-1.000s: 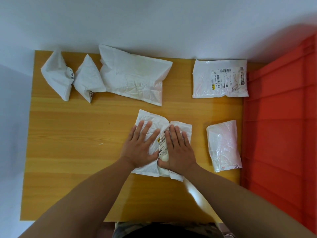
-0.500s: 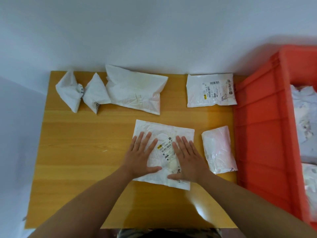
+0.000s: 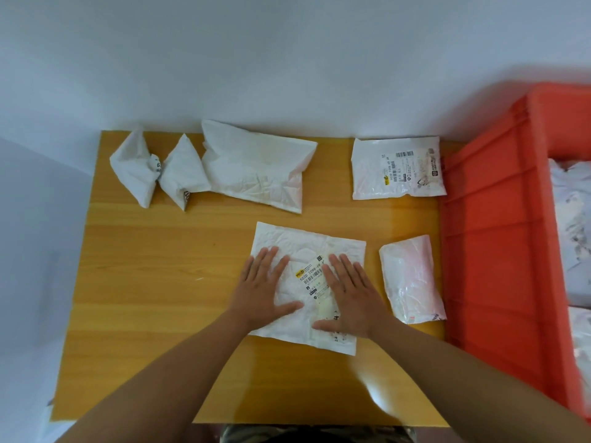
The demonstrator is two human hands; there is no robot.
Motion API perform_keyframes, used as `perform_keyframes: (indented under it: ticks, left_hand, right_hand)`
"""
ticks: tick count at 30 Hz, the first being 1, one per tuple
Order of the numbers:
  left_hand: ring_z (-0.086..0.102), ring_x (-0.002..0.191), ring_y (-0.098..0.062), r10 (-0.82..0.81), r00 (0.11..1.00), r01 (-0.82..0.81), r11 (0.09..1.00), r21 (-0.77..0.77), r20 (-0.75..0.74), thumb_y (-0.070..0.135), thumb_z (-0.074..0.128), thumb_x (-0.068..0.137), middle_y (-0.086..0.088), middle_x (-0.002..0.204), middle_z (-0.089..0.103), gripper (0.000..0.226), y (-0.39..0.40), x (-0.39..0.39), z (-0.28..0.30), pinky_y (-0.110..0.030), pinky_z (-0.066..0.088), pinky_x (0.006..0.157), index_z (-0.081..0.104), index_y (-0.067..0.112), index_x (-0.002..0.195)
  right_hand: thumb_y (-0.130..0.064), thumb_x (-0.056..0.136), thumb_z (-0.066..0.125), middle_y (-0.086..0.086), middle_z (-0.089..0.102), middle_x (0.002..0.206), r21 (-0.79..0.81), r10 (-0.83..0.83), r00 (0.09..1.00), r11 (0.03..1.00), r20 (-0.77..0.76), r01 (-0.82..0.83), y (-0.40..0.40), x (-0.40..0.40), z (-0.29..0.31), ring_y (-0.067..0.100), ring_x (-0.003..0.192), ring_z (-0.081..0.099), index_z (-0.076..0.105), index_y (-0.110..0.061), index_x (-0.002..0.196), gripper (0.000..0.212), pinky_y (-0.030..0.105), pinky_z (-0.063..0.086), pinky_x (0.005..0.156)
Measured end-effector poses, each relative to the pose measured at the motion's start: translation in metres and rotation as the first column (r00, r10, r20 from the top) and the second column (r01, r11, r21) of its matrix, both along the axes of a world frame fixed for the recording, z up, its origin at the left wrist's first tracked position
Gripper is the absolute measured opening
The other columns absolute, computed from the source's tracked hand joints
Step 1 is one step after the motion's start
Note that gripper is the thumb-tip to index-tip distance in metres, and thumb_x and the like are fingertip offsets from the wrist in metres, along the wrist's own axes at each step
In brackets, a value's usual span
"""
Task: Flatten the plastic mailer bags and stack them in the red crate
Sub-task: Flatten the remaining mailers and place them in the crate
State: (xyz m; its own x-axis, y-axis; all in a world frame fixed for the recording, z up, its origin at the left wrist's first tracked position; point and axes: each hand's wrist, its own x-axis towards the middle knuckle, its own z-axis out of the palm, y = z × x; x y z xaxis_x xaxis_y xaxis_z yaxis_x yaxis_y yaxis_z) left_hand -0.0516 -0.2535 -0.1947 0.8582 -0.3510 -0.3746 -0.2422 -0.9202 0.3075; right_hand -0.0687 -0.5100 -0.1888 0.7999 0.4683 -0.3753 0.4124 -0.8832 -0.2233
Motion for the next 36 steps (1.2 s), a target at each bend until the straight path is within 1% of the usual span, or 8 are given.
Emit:
perform_keyframes:
  ticks: [4,8,10,13,19,25,31,36]
  left_hand:
    - [0.018,0.147,-0.032,0.528,0.846,-0.533,0.836,-0.130,-0.071,0.052,0.054,0.095,-0.014,0.161,0.020,0.078,-0.008,0.027,0.022,-0.044,0.015,0.120,0.022,0.013,0.155]
    - [0.045,0.126,-0.035,0.699,0.691,-0.722,0.680,-0.128,-0.184,0.027,0.061,0.091,-0.010,0.135,0.053,0.056,-0.014,0.064,0.037,-0.041,0.036,0.102,0.042,0.011,0.141]
    - [0.051,0.121,-0.034,0.686,0.665,-0.731,0.678,-0.070,-0.295,0.024,0.056,0.092,-0.009,0.128,0.059,0.047,-0.016,0.075,0.044,-0.036,0.041,0.094,0.047,0.012,0.137]
    - [0.054,0.120,-0.029,0.604,0.663,-0.691,0.721,-0.051,-0.443,0.017,0.054,0.094,-0.011,0.133,0.057,0.038,-0.022,0.078,0.054,-0.026,0.038,0.082,0.055,0.007,0.131]
    - [0.057,0.111,-0.029,0.624,0.557,-0.735,0.678,0.025,-0.548,0.015,0.061,0.090,-0.016,0.128,0.052,0.041,-0.023,0.052,0.069,-0.030,0.046,0.077,0.048,0.002,0.127]
    - [0.054,0.067,-0.018,0.639,0.397,-0.911,0.359,-0.201,-0.658,0.005,0.062,0.090,-0.011,0.091,0.053,0.034,-0.009,0.061,0.106,-0.031,0.046,0.060,0.040,0.006,0.115]
    - [0.055,0.065,-0.018,0.597,0.496,-0.859,0.234,-0.455,-0.631,0.005,0.054,0.093,-0.009,0.076,0.056,0.012,0.005,0.099,0.174,-0.028,0.050,0.065,0.052,0.009,0.104]
    - [0.054,0.060,-0.020,0.507,0.506,-0.781,-0.073,-0.620,-0.698,0.021,0.043,0.100,-0.006,0.075,0.057,0.024,0.015,0.122,0.221,-0.028,0.048,0.061,0.058,0.005,0.090]
  right_hand:
    - [-0.052,0.096,0.037,0.019,0.024,0.161,0.064,-0.242,0.957,0.970,0.158,0.235,0.002,0.028,0.016,0.036,0.150,0.015,0.025,-0.007,0.153,0.073,0.051,0.012,0.119]
    - [-0.019,0.081,0.066,0.018,0.052,0.142,-0.099,-0.355,0.922,0.923,0.155,0.372,0.005,0.058,0.025,0.042,0.142,0.035,0.041,-0.005,0.147,0.072,0.052,0.006,0.118]
    - [-0.015,0.088,0.060,0.014,0.054,0.133,-0.192,-0.343,0.937,0.917,0.065,0.349,0.009,0.062,0.033,0.037,0.135,0.043,0.042,-0.008,0.146,0.061,0.052,0.010,0.119]
    - [-0.012,0.091,0.050,0.009,0.047,0.127,-0.210,-0.374,0.927,0.908,-0.021,0.362,0.013,0.060,0.043,0.029,0.118,0.048,0.050,-0.012,0.132,0.040,0.038,0.034,0.105]
    - [-0.008,0.092,0.044,0.007,0.043,0.133,-0.247,-0.345,0.934,0.917,-0.091,0.314,0.016,0.038,0.062,0.028,0.124,0.042,0.047,-0.015,0.131,0.040,0.038,0.032,0.106]
    - [-0.005,0.093,0.039,0.003,0.066,0.111,-0.181,-0.294,0.953,0.944,-0.071,0.277,0.017,0.051,0.095,0.028,0.103,0.062,0.040,-0.015,0.127,0.035,0.041,0.033,0.099]
    - [-0.016,0.096,0.040,-0.001,0.065,0.117,0.052,-0.353,0.935,0.934,0.018,0.352,0.025,0.096,0.152,0.023,0.107,0.061,0.044,-0.019,0.132,0.036,0.040,0.031,0.099]
    - [-0.024,0.093,0.044,-0.004,0.054,0.093,0.094,-0.321,0.927,0.947,0.195,0.309,0.026,0.129,0.212,0.020,0.088,0.053,0.056,-0.018,0.098,0.014,0.040,0.035,0.101]
